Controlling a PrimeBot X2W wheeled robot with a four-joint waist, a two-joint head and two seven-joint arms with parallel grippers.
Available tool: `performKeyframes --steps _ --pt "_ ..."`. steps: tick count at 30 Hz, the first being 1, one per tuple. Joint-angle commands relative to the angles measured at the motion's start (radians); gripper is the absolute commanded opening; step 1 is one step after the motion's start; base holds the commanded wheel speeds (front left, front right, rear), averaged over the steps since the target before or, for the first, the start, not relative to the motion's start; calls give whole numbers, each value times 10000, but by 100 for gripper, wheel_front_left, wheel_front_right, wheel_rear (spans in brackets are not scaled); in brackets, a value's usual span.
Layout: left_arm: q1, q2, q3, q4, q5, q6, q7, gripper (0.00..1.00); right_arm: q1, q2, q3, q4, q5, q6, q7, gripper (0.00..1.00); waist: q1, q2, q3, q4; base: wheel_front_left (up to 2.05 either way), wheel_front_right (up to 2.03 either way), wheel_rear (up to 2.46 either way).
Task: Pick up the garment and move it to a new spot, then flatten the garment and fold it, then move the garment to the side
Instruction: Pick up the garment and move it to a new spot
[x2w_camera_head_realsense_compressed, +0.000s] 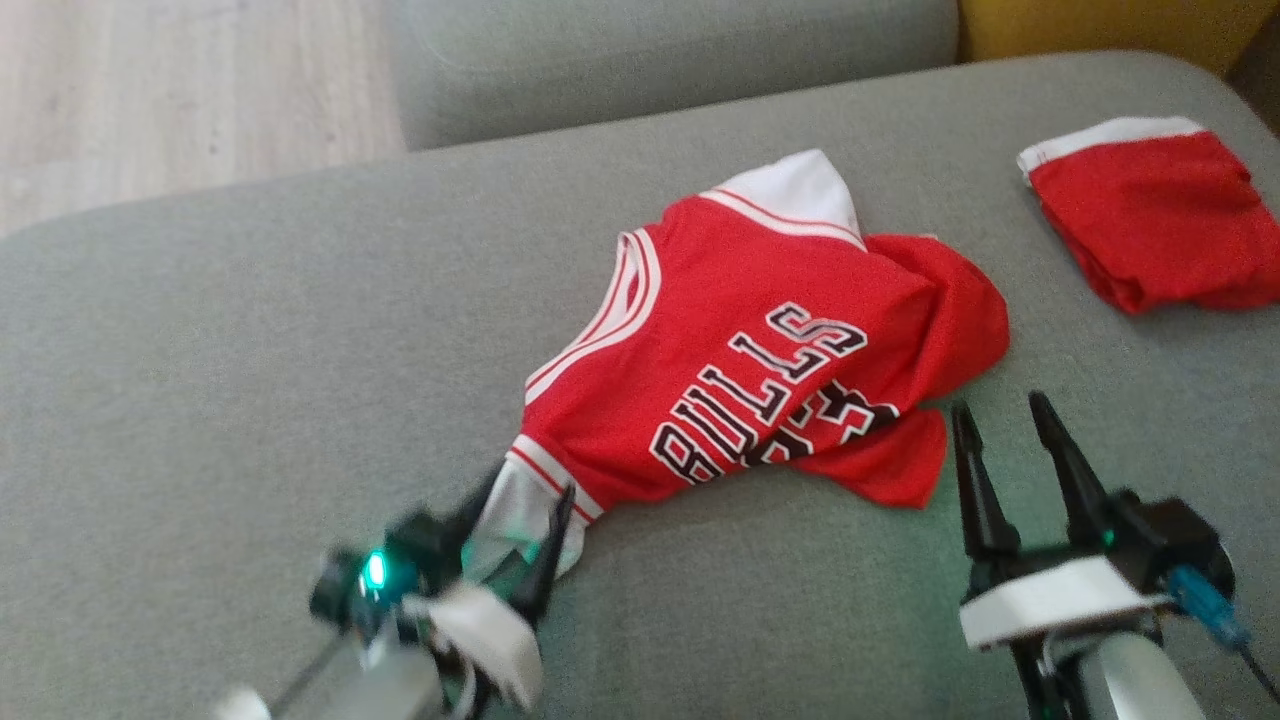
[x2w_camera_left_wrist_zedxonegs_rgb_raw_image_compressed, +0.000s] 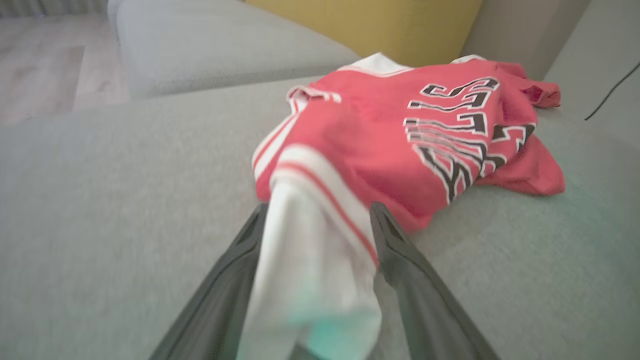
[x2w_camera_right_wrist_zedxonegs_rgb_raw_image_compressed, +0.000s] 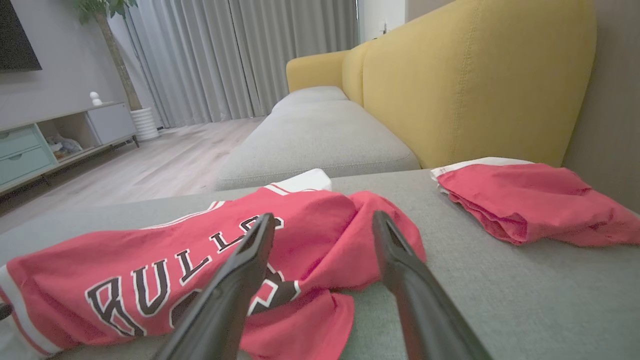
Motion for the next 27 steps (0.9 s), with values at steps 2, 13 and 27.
performKeyframes --steps 2,13,27 --pt "726 -118 740 -473 -58 592 -255 100 310 3 10 -161 -69 67 -110 100 -1 0 -578 517 0 0 0" --pt "4470 -701 4559 -4735 2798 2552 -273 100 1329 -9 28 -278 121 67 -110 100 -1 0 -1612 1715 0 0 0" --pt "6264 -1429 5811 -5557 5055 1007 -275 100 2419 -210 785 -809 634 67 -110 100 -1 0 -2532 1911 0 0 0"
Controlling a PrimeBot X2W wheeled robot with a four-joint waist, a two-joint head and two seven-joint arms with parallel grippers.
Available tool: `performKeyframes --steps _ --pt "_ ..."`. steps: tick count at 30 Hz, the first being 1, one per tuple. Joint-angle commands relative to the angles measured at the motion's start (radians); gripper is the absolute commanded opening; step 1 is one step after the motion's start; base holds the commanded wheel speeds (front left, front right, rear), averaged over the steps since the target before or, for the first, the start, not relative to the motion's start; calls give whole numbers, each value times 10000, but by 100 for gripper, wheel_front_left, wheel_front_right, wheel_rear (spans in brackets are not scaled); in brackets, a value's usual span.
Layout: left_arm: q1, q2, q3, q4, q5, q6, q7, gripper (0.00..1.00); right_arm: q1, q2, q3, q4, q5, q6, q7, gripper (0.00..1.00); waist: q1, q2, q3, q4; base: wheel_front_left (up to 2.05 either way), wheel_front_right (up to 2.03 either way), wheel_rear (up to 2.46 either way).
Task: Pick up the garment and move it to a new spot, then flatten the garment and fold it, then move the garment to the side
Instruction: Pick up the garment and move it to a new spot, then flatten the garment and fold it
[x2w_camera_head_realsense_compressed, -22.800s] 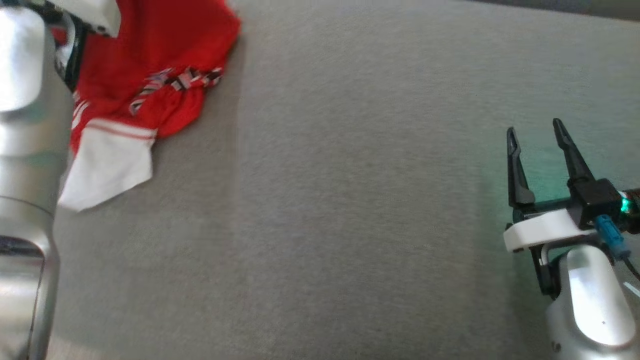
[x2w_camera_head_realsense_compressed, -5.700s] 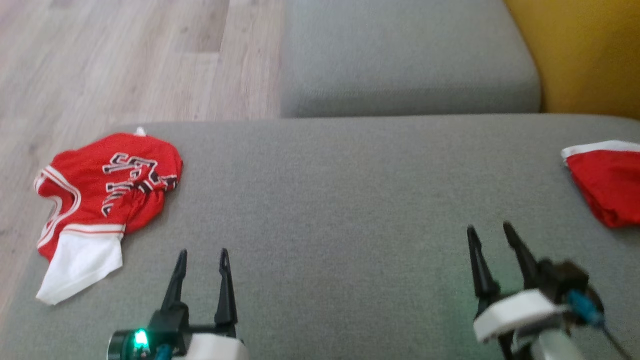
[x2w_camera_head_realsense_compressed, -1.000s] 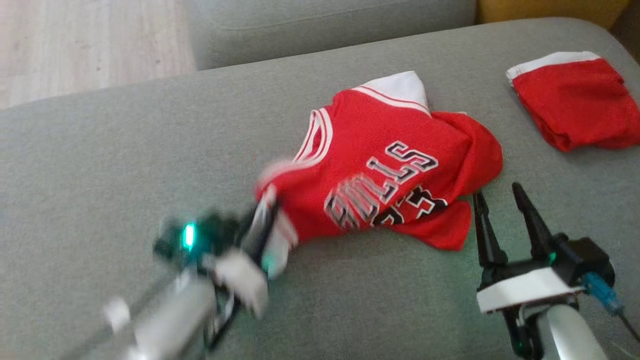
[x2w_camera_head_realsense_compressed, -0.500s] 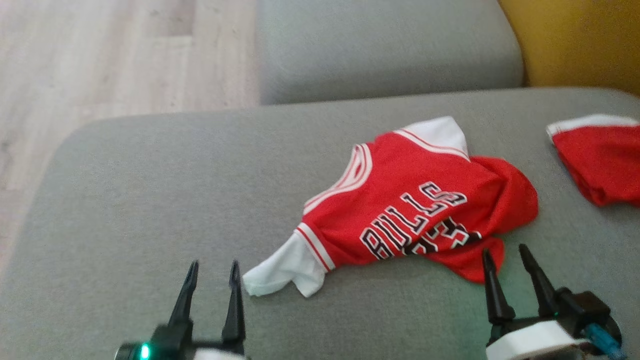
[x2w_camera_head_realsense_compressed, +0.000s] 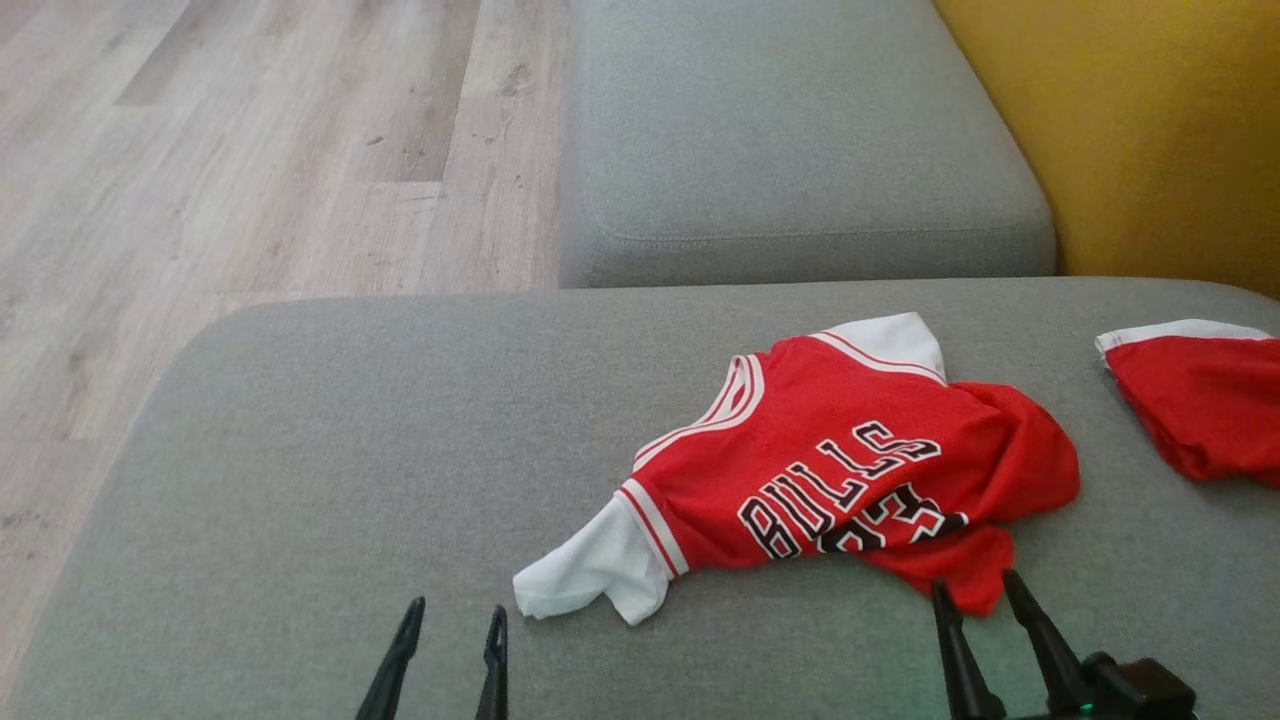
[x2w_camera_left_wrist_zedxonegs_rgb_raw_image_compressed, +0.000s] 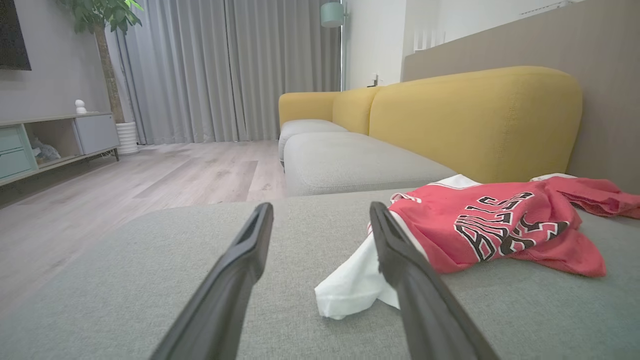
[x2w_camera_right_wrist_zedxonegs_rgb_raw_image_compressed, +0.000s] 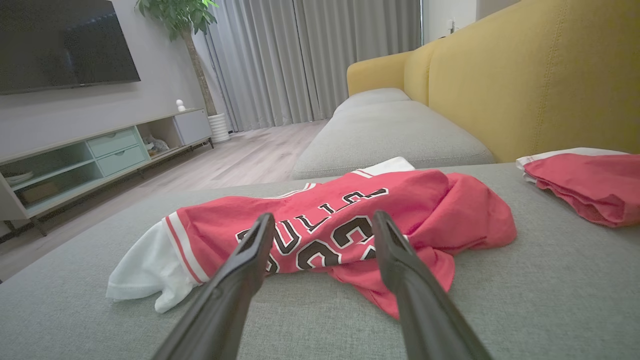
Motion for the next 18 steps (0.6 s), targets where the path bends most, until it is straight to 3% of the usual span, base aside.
performKeyframes --steps 1,16,18 --pt "-427 -134 483 -266 136 -71 -121 100 -415 -171 213 -385 -51 67 -110 100 3 -1 -4 -15 0 0 0" --pt "-600 -441 1019 17 606 -548 -122 100 -482 -79 228 -377 -132 67 -110 100 3 -1 316 -315 0 0 0" --pt "-908 -359 1052 187 626 -788 -122 100 -548 -107 266 -402 -145 67 -110 100 3 -1 486 -370 0 0 0"
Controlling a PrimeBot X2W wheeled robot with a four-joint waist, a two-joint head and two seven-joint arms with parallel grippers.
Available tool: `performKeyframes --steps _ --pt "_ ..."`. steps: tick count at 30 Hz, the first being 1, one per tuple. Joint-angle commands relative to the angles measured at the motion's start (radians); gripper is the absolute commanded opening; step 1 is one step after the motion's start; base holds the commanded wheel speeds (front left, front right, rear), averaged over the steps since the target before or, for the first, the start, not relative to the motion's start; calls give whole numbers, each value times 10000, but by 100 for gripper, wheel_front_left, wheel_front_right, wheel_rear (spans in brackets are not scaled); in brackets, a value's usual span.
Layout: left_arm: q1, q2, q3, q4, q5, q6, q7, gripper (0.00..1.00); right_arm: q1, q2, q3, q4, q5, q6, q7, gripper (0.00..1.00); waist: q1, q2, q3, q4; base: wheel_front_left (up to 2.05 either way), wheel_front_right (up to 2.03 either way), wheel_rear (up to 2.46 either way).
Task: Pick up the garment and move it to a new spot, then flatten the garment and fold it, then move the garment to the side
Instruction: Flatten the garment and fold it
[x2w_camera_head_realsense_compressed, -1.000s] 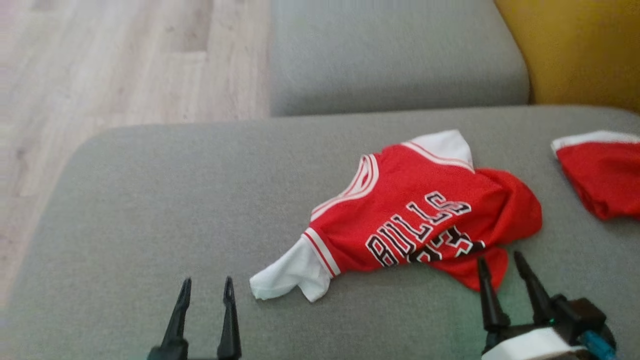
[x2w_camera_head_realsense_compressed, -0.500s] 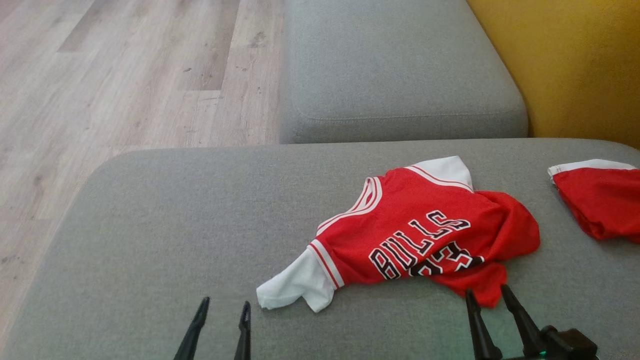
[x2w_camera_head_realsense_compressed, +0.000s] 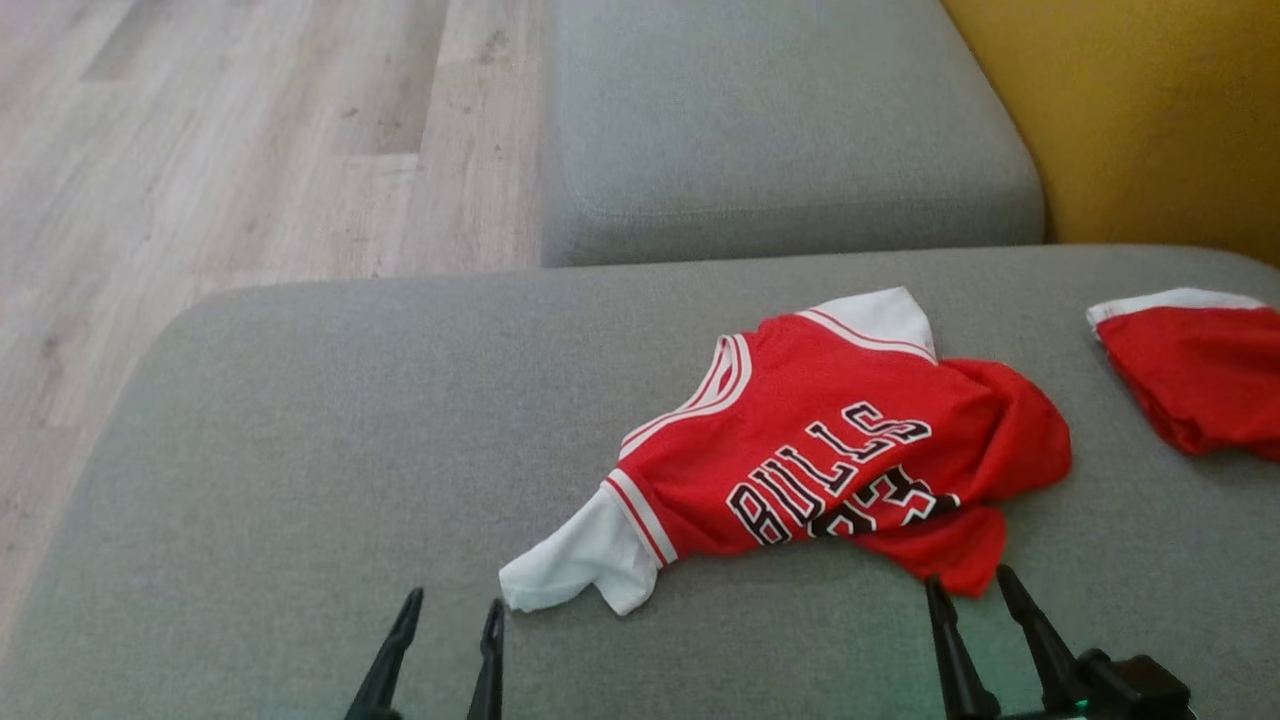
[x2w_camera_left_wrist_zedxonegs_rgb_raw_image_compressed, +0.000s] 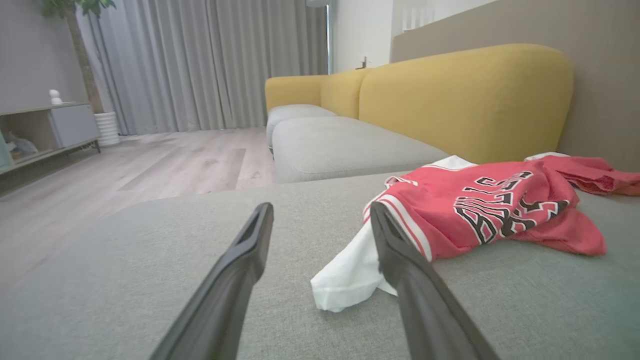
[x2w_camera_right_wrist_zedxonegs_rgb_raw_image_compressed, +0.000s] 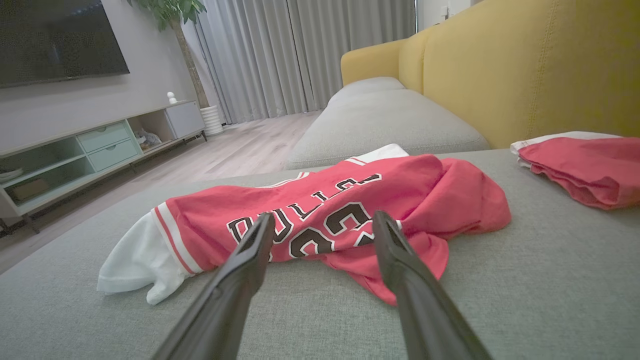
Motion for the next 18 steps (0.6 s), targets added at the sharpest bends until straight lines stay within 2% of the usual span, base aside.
performKeyframes --steps 1,5,6,11,13,18 --pt "-1037 56 404 -121 102 -227 -122 100 -550 -144 254 -393 -80 67 -111 100 0 -1 231 -83 0 0 0" --pt "-2447 578 341 704 59 -1084 -116 100 -854 -290 437 -482 -127 67 -111 100 0 -1 805 -288 0 0 0" --pt "-2447 578 341 704 59 -1084 -116 100 -854 -290 437 -482 -127 67 -111 100 0 -1 805 -288 0 0 0" --pt "-5025 1446 -184 1723 -267 -1668 729 100 -1248 -466 637 -593 -156 67 -111 100 0 -1 1506 -587 0 0 0" --pt "-6113 1808 -974 2054 -770 -1721 1381 100 -1422 -513 693 -662 -170 67 -111 100 0 -1 1901 -727 0 0 0" --pt "-8770 3034 -3789 2489 -3345 -1731 3031 100 -2060 -527 920 -767 -212 67 -111 100 0 -1 2908 -1169 0 0 0"
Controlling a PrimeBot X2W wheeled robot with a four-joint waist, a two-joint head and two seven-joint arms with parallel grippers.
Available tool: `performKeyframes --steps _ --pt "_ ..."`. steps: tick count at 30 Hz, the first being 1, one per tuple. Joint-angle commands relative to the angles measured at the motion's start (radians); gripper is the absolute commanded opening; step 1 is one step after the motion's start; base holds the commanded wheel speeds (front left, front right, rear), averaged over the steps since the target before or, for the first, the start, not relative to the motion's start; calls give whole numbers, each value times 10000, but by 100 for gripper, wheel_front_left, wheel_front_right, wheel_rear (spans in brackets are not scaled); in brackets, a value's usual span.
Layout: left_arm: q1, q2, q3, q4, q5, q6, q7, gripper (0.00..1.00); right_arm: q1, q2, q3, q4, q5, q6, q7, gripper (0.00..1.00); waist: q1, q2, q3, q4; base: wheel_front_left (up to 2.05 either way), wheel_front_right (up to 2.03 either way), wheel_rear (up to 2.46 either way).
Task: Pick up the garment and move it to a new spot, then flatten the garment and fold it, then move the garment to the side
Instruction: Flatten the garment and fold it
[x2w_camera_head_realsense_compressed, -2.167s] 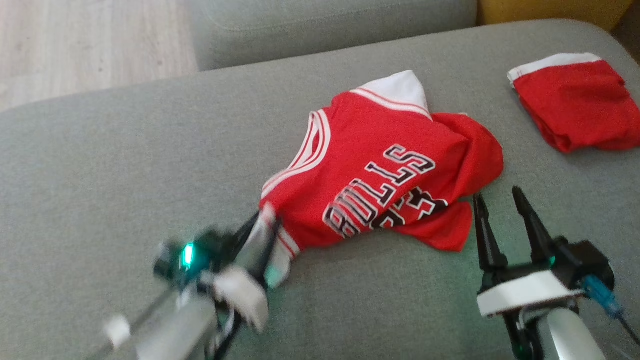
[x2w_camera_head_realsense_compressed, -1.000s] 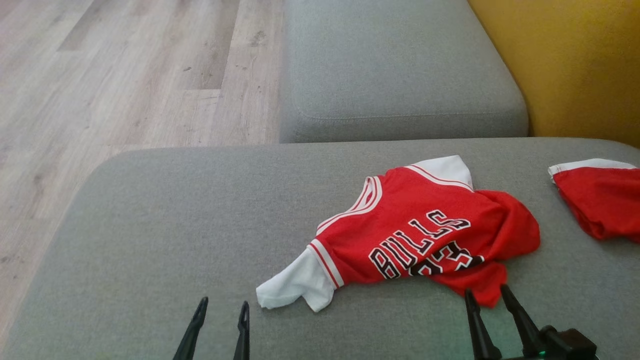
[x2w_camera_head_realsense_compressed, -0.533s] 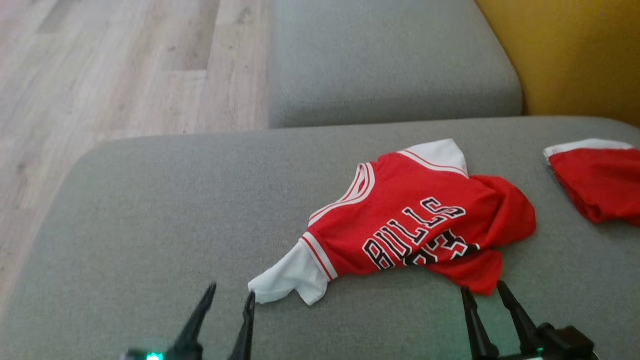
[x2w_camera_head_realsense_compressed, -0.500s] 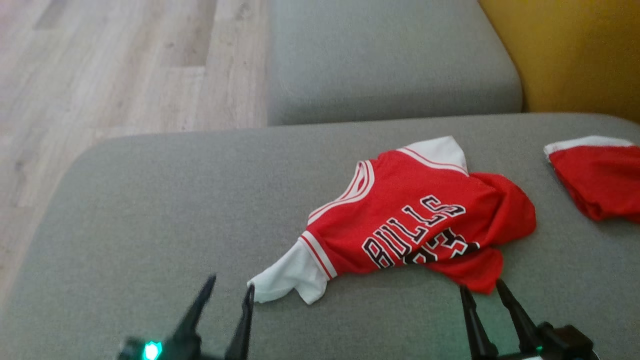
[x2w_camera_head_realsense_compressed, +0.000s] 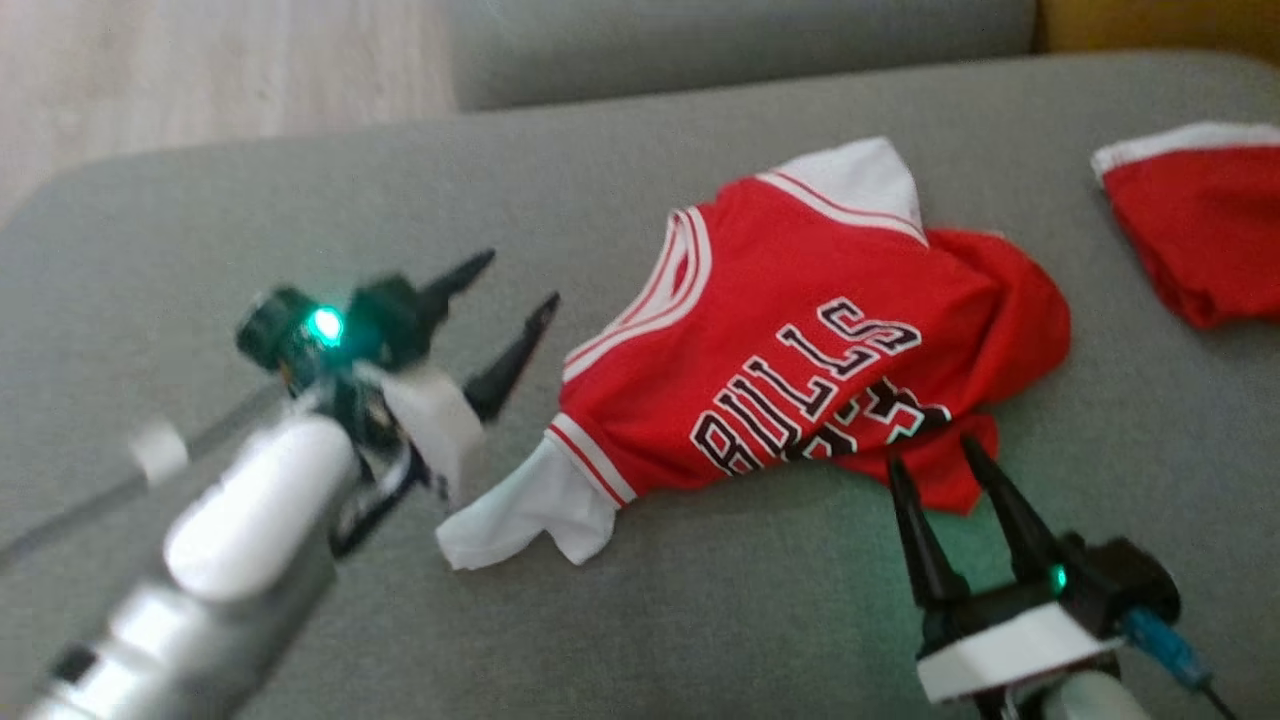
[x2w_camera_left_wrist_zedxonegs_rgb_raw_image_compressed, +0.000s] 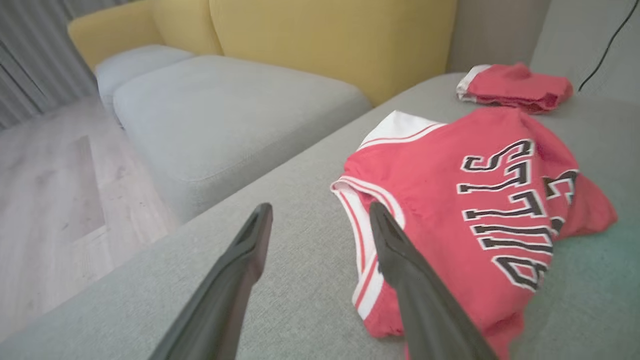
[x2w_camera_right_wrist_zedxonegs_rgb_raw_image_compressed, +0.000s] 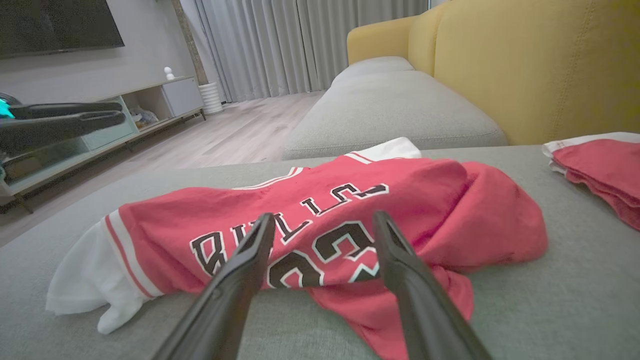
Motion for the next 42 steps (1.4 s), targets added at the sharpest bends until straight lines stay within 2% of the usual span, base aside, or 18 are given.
performKeyframes --steps 1,7,8,18,19,20,22,27,31,32,42 --pt "-713 537 229 -159 -248 21 153 100 -492 -159 249 -380 -59 67 -111 100 -4 0 673 -472 0 0 0" --pt "-2554 1428 -1966 281 -2576 19 1622 100 -1080 -67 322 -459 -56 67 -111 100 -4 0 1605 -1050 0 0 0" --pt "-2855 1616 -2570 339 -3209 19 1906 100 -1190 -25 298 -463 -50 67 -111 100 -4 0 1806 -1203 0 0 0" --pt "-3303 2230 -4801 87 -5716 18 2859 100 -1469 155 288 -421 3 67 -111 100 -4 0 2076 -1644 0 0 0" --pt "-3318 2279 -4936 19 -5884 18 2940 86 -1481 170 289 -432 3 67 -111 100 -4 0 2070 -1676 0 0 0" --pt "-3333 2324 -5047 -43 -6022 18 3015 47 -1491 183 295 -441 0 67 -111 100 -4 0 2065 -1706 0 0 0" --pt "-3386 2411 -5213 -185 -6143 18 3011 0 -1511 210 295 -458 -13 67 -111 100 -4 0 2047 -1765 0 0 0" --pt "-3522 2471 -5412 -666 -6251 18 2372 0 -1437 231 334 -351 -16 67 -111 100 -4 0 1708 -1911 0 0 0" --pt "-3933 2158 -5453 -1100 -6416 18 1281 0 -1256 214 362 -239 15 67 -111 100 -4 0 1156 -2015 0 0 0" --pt "-3933 2158 -5453 -1100 -6416 18 1281 0 -1256 214 362 -239 15 67 -111 100 -4 0 1156 -2015 0 0 0" --pt "-6077 499 -5470 -1462 -7470 18 -800 0 -818 140 676 -36 172 67 -111 100 -4 0 -375 -2719 0 0 0"
